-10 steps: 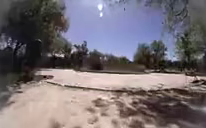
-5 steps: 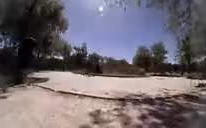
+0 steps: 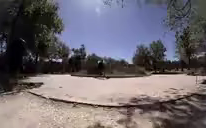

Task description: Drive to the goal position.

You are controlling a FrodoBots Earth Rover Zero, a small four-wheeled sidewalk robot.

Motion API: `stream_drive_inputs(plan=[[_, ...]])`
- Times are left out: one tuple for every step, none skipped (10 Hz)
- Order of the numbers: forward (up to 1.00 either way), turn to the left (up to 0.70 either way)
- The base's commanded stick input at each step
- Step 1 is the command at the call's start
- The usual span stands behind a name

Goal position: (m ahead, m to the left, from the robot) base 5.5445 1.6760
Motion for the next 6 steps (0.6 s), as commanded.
stream_drive_inputs(plan=[[0.85,-0.34],[0.85,-0.34],[0.85,-0.34],[0.85,-0.34],[0.85,-0.21],[0.85,0.0]])
